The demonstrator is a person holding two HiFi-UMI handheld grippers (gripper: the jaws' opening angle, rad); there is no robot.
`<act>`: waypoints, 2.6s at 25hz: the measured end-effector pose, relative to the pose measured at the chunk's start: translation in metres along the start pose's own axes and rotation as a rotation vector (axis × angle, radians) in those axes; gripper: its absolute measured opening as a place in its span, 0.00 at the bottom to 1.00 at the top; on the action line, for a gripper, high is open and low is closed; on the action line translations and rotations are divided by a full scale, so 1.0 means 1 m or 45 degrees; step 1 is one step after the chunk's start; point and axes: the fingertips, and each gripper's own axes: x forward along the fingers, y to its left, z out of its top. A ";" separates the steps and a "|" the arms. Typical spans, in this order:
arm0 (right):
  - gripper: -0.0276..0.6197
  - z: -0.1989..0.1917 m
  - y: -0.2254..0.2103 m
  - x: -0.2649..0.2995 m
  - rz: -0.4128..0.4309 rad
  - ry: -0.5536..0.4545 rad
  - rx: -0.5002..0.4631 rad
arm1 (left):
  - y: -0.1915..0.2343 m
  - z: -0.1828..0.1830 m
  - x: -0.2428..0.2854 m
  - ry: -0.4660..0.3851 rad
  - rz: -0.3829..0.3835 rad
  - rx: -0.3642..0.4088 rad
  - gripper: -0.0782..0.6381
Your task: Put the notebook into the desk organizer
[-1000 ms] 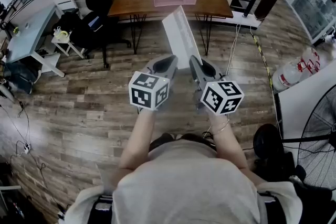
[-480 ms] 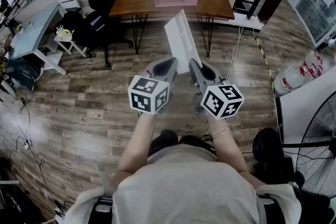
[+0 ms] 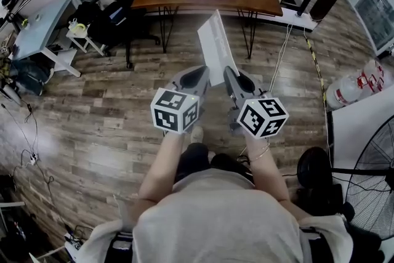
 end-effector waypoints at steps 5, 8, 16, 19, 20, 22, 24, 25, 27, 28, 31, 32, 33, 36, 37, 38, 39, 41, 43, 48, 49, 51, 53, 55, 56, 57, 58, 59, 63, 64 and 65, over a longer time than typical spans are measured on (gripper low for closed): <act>0.07 0.003 -0.012 0.025 -0.021 0.004 0.008 | 0.023 0.010 0.015 -0.013 -0.002 -0.010 0.13; 0.07 0.009 -0.021 0.045 -0.031 -0.005 -0.008 | 0.041 0.016 0.030 -0.016 -0.021 -0.018 0.13; 0.07 0.037 -0.047 0.127 -0.055 -0.045 -0.050 | 0.107 0.060 0.085 -0.061 -0.067 -0.005 0.13; 0.07 0.046 -0.053 0.156 -0.066 -0.068 -0.059 | 0.133 0.073 0.102 -0.072 -0.087 0.003 0.13; 0.07 0.048 -0.054 0.165 -0.068 -0.073 -0.062 | 0.141 0.076 0.108 -0.071 -0.094 0.003 0.13; 0.07 0.051 -0.058 0.183 -0.069 -0.080 -0.057 | 0.155 0.079 0.119 -0.061 -0.113 0.005 0.13; 0.07 0.049 -0.060 0.198 -0.074 -0.080 -0.044 | 0.165 0.078 0.127 -0.043 -0.130 0.007 0.13; 0.07 0.047 -0.062 0.204 -0.079 -0.079 -0.038 | 0.170 0.076 0.130 -0.037 -0.135 0.005 0.13; 0.07 0.042 -0.065 0.213 -0.089 -0.069 -0.029 | 0.179 0.074 0.135 -0.028 -0.139 -0.006 0.13; 0.07 0.040 -0.068 0.217 -0.094 -0.062 -0.025 | 0.182 0.073 0.137 -0.022 -0.140 -0.012 0.13; 0.07 0.037 -0.077 0.232 -0.104 -0.045 -0.012 | 0.194 0.067 0.145 0.000 -0.140 -0.027 0.13; 0.07 0.037 -0.080 0.238 -0.104 -0.041 -0.011 | 0.199 0.066 0.148 0.006 -0.138 -0.033 0.13; 0.07 0.036 -0.082 0.244 -0.103 -0.036 -0.012 | 0.205 0.065 0.151 0.011 -0.135 -0.040 0.13; 0.07 0.038 -0.091 0.259 -0.099 -0.030 -0.010 | 0.219 0.065 0.163 0.015 -0.125 -0.069 0.13; 0.07 0.039 -0.095 0.263 -0.098 -0.030 -0.008 | 0.223 0.066 0.167 0.016 -0.122 -0.077 0.13; 0.07 0.041 -0.098 0.267 -0.096 -0.030 -0.008 | 0.227 0.067 0.172 0.017 -0.118 -0.084 0.13; 0.07 0.042 -0.102 0.272 -0.093 -0.029 -0.009 | 0.231 0.069 0.177 0.017 -0.114 -0.088 0.13; 0.07 0.046 -0.112 0.286 -0.082 -0.026 -0.008 | 0.239 0.072 0.189 0.019 -0.107 -0.087 0.13; 0.07 0.050 -0.123 0.302 -0.067 -0.027 -0.003 | 0.247 0.074 0.203 0.025 -0.098 -0.080 0.13; 0.07 0.062 -0.155 0.341 -0.035 -0.042 0.008 | 0.272 0.088 0.244 0.031 -0.070 -0.060 0.13; 0.07 0.067 -0.163 0.351 -0.030 -0.048 0.018 | 0.279 0.093 0.252 0.026 -0.061 -0.058 0.13; 0.07 0.078 -0.176 0.370 -0.020 -0.060 0.033 | 0.293 0.104 0.268 0.017 -0.042 -0.055 0.13; 0.07 0.092 -0.188 0.388 -0.005 -0.077 0.032 | 0.306 0.116 0.285 0.004 -0.023 -0.052 0.13; 0.07 0.108 -0.200 0.403 0.020 -0.096 0.025 | 0.316 0.130 0.303 -0.015 -0.006 -0.048 0.13; 0.07 0.116 -0.207 0.410 0.033 -0.105 0.020 | 0.320 0.136 0.313 -0.024 0.000 -0.045 0.13; 0.07 0.124 -0.213 0.417 0.045 -0.113 0.014 | 0.324 0.142 0.323 -0.031 0.005 -0.042 0.13; 0.07 0.131 -0.219 0.424 0.055 -0.121 0.009 | 0.327 0.147 0.332 -0.037 0.009 -0.038 0.13; 0.07 0.136 -0.225 0.430 0.064 -0.128 0.005 | 0.330 0.150 0.340 -0.044 0.013 -0.035 0.13; 0.07 0.153 -0.247 0.452 0.091 -0.143 -0.001 | 0.343 0.163 0.369 -0.070 0.035 -0.038 0.13; 0.07 0.156 -0.252 0.456 0.095 -0.142 -0.001 | 0.345 0.164 0.375 -0.071 0.041 -0.044 0.13; 0.07 0.158 -0.257 0.460 0.098 -0.140 0.001 | 0.347 0.164 0.380 -0.071 0.048 -0.050 0.13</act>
